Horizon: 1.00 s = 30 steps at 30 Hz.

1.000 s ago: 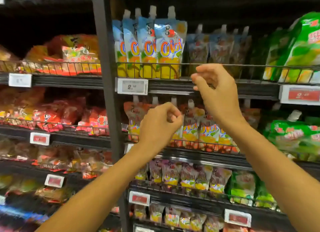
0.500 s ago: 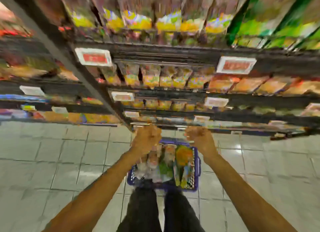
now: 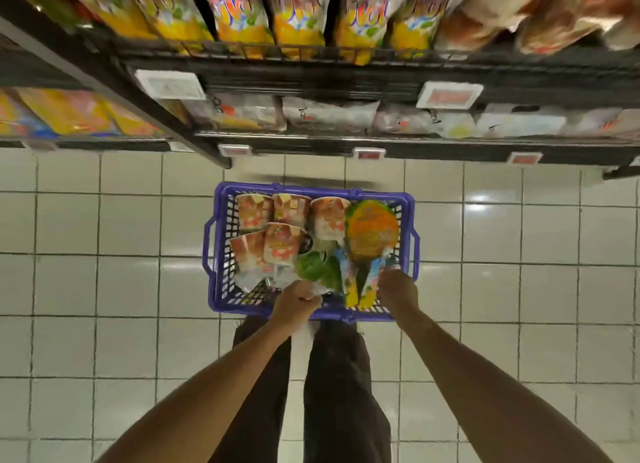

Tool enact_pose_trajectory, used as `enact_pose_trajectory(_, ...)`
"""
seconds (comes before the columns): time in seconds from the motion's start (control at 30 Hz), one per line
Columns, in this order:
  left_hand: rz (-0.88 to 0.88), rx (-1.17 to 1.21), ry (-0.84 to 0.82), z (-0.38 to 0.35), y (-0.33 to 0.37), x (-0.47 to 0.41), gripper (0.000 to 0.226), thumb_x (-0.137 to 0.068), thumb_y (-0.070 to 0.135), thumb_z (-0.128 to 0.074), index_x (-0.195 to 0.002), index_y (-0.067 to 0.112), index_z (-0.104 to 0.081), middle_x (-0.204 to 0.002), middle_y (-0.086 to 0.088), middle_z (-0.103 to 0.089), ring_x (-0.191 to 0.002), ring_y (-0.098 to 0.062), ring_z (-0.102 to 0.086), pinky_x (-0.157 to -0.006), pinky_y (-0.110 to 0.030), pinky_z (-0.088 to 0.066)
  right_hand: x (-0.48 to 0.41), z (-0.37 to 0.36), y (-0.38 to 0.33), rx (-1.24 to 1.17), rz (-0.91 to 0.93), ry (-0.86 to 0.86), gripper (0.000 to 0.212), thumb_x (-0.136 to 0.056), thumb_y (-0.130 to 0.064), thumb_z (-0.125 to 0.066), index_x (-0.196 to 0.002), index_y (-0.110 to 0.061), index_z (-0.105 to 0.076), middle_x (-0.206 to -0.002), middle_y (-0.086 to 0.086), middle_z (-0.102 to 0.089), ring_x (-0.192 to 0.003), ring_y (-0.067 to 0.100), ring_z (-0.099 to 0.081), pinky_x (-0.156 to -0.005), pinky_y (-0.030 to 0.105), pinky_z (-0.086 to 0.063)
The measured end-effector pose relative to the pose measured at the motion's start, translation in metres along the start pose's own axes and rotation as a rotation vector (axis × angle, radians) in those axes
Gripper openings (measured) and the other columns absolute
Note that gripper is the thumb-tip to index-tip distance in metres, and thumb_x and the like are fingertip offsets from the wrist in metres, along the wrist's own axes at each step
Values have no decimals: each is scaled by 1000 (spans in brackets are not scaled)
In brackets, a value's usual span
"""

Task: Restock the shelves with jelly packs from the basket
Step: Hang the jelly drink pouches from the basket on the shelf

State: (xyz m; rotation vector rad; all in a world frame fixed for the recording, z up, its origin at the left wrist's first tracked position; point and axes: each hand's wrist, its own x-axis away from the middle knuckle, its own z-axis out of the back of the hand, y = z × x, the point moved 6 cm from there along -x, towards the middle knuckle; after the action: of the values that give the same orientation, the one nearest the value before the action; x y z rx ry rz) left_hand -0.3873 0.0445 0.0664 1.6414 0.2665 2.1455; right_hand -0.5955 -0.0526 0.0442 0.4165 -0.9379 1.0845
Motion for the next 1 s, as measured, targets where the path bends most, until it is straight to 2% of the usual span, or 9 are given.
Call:
enact_pose_trajectory(0.1, -52, -49, -92, -40, -10, -43, 33, -91, 18, -66, -119, 1, -62, -113, -9, -68, -107, -20, -63, -86, -27, -44, -36, -25, 12, -54, -25, -18, 28, -98, -14, -45, -119, 0, -58, -119, 20, -63, -110, 36, -60, -81, 33, -45)
enact_pose_trajectory(0.2, -94, -17, -116, -70, -6, -73, 22, -89, 24, -69, -103, 8, -63, -92, 2, -65, -78, -11, -61, -74, -28, -41, -66, -46, 26, -61, -40, -23, 32, -101, -18, -43, -124, 0, -56, -121, 21, -62, -111, 37, -58, -83, 33, -44)
enact_pose_trajectory(0.37, -85, -43, 37, -96, 3, -108, 30, -91, 32, -65, -106, 6, -62, -96, -14, -69, -84, -27, -63, -66, -31, -40, -86, -73, 31, -147, -92, -6, 34, -98, -17, -51, -130, -3, -52, -125, 21, -62, -114, 38, -59, -88, 40, -48)
enact_pose_trajectory(0.5, -25, -93, 136, -87, 3, -116, 20, -92, 15, -58, -80, 3, -69, -89, -21, -71, -78, -30, -62, -60, -31, -33, -87, -83, 29, -318, -98, -31, 49, -91, -18, -65, -135, -8, -46, -122, 16, -63, -102, 30, -61, -77, 34, -46)
enact_pose_trajectory(0.57, -21, 36, 141, -84, 0, -112, 19, -90, 9, -61, -74, 1, -68, -79, -20, -70, -75, -31, -64, -60, -32, -43, -90, -88, 28, -412, -114, -126, 47, -92, -15, -63, -136, -10, -47, -118, 16, -64, -87, 24, -59, -67, 30, -47)
enact_pose_trajectory(0.67, -71, 202, 149, -76, -11, -100, 21, -87, 8, -62, -70, 19, -59, -63, 4, -60, -56, -8, -56, -47, -10, -37, -91, -88, 30, -451, -101, -211, 50, -88, -9, -68, -134, -8, -47, -103, 10, -61, -72, 17, -58, -52, 20, -49)
enact_pose_trajectory(0.8, 24, 473, 105, -63, -43, -92, 16, -91, 14, -58, -88, 30, -62, -74, 10, -64, -66, -4, -59, -56, -14, -44, -79, -85, 26, -419, 120, -187, 73, -71, -10, -86, -133, -13, -47, -120, 6, -59, -106, 24, -58, -89, 42, -53)
enact_pose_trajectory(0.9, 34, 593, 56, -50, -50, -84, 19, -91, 20, -50, -101, 25, -65, -73, 7, -65, -68, -10, -61, -59, -26, -48, -61, -78, 18, -467, 226, -162, 64, -73, -21, -84, -128, -21, -51, -114, -5, -68, -101, 15, -65, -85, 37, -56)
enact_pose_trajectory(1.0, 101, 720, 92, -24, -41, -63, 19, -96, 22, -45, -86, 22, -61, -71, -2, -61, -59, -10, -62, -51, -26, -49, -31, -62, 1, -659, 240, -200, 41, -80, -24, -80, -116, -22, -62, -106, -4, -73, -94, 13, -71, -71, 24, -58)
